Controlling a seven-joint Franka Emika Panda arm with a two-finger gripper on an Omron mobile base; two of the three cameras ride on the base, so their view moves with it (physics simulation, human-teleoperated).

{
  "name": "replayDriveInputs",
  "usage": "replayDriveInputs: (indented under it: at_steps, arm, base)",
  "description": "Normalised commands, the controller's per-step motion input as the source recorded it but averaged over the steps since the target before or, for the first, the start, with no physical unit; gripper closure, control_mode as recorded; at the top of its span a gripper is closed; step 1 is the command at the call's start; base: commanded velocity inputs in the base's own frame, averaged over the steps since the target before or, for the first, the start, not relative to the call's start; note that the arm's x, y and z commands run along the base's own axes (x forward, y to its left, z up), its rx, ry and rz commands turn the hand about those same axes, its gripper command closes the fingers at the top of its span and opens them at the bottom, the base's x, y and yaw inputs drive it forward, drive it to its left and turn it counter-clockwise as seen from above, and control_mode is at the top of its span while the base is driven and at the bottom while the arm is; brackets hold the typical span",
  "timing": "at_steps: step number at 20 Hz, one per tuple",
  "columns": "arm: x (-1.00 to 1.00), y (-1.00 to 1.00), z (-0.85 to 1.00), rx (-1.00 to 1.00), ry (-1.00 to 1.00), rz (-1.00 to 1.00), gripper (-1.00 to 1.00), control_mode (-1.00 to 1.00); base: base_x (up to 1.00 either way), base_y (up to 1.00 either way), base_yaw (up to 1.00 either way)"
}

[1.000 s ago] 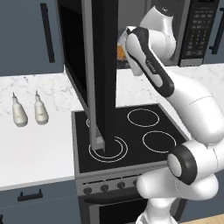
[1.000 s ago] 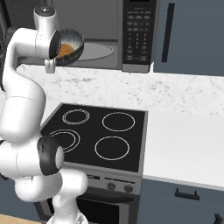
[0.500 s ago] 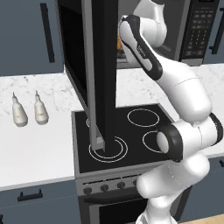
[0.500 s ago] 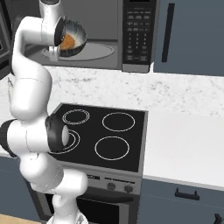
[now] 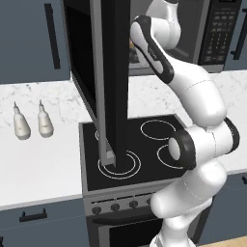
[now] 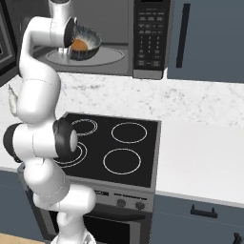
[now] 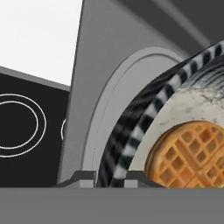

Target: Open the microwave, place the bowl with waffle inside the microwave, then close the microwave door and turn it on.

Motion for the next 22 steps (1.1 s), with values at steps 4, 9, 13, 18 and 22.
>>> replayDriveInputs:
  at_steps: [4, 9, 13, 18, 22]
  arm:
    - [-0.02, -0.36, -0.28, 0.1, -0.05, -0.06, -1.0, -1.0]
    - [-0.22, -0.59, -0.22, 0.21, -0.19, -0.09, -1.0, -1.0]
    - [-0.91, -0.51, -0.03, 0.17, -0.39, -0.08, -1.0, -1.0]
    - [-1.0, -0.1, 0.0, 0.05, -0.38, -0.08, -1.0, -1.0]
    - [-0.99, 0.0, 0.03, 0.01, -0.17, -0.1, -1.0, -1.0]
  base:
    - [0.0, 0.0, 0.0]
    - [0.0, 0.0, 0.0]
    - [0.0, 0.0, 0.0]
    - [0.0, 0.0, 0.0]
    - [0.0, 0.0, 0.0]
